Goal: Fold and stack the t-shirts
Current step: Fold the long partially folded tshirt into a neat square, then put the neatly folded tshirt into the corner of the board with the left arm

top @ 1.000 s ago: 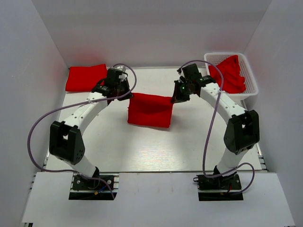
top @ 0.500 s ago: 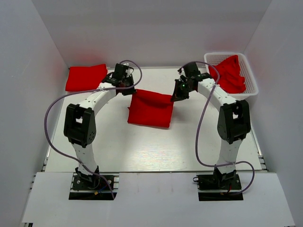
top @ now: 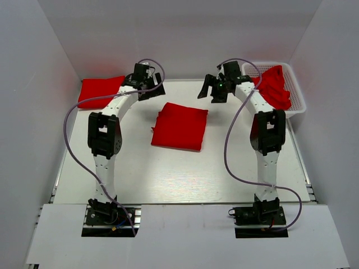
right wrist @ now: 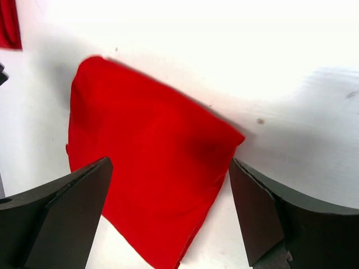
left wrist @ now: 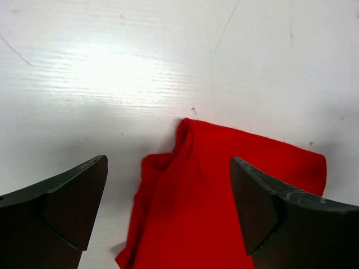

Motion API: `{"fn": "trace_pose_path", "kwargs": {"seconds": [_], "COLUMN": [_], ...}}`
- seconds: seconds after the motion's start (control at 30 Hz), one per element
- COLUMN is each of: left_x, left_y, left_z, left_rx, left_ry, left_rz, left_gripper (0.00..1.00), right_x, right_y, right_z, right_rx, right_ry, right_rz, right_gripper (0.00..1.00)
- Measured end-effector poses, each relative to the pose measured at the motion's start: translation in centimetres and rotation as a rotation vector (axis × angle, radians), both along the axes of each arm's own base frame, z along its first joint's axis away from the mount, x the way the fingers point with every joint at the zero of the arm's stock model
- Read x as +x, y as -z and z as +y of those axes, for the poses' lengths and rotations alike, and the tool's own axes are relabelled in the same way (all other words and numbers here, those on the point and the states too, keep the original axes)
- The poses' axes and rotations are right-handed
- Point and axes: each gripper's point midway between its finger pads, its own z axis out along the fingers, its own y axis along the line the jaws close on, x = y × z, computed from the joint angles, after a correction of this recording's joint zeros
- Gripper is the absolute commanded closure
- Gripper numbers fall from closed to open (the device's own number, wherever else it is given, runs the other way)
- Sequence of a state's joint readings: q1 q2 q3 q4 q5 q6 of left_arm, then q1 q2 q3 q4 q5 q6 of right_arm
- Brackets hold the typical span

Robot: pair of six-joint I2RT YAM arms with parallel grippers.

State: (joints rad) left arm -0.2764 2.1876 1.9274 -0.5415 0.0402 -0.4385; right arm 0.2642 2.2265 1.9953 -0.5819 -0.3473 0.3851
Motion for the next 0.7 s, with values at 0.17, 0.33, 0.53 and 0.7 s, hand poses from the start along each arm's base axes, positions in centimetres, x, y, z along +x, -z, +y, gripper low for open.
{"fn": "trace_pose_path", "kwargs": {"seconds": [0.17, 0.33, 0.53, 0.7], "left_x": [-0.9, -5.3, -7.1, -7.3], "left_y": [-0.8, 1.6, 3.4, 5.0], "left_z": [0.7, -0.2, -1.2, -1.4], "left_rx": [-0.020, -0.031, -0.012, 0.015], "left_ry": [0.039, 0.150, 0.245, 0.282], "left_rz": [-0.026, 0.033, 0.068, 0.085], "left_gripper": [0.00, 0.00, 0.00, 0.00], "right_x": [0.0, -4.5, -8.8, -10.8], "right_y": [-0.7, -0.3, -0.3, -0.1], "right_z": [-1.3, -1.4, -1.9, -2.5], "right_rx": [0.009, -0.002, -0.015, -0.020], "right_ry": [0.017, -0.042, -0.080, -0.085], "right_rz": [-0.031, 0.003, 0.009, 0.009], "right_gripper": [0.10, 0.10, 0.10, 0.10]}}
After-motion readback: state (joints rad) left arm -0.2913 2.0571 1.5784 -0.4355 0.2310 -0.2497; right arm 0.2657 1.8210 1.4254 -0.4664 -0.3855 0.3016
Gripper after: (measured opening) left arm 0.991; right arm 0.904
